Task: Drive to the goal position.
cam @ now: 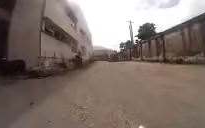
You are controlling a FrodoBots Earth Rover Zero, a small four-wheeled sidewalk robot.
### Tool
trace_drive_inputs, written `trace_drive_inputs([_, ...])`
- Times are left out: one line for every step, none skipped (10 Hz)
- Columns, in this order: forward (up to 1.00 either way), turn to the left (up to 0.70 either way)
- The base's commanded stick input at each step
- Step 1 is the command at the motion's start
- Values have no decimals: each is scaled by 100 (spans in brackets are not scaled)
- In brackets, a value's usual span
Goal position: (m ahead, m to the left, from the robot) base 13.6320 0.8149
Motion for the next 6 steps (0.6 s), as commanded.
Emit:
trace_drive_inputs([100, 0])
trace_drive_inputs([100, 0])
trace_drive_inputs([100, 0])
trace_drive_inputs([100, 0])
trace_drive_inputs([100, 0])
trace_drive_inputs([100, 0])
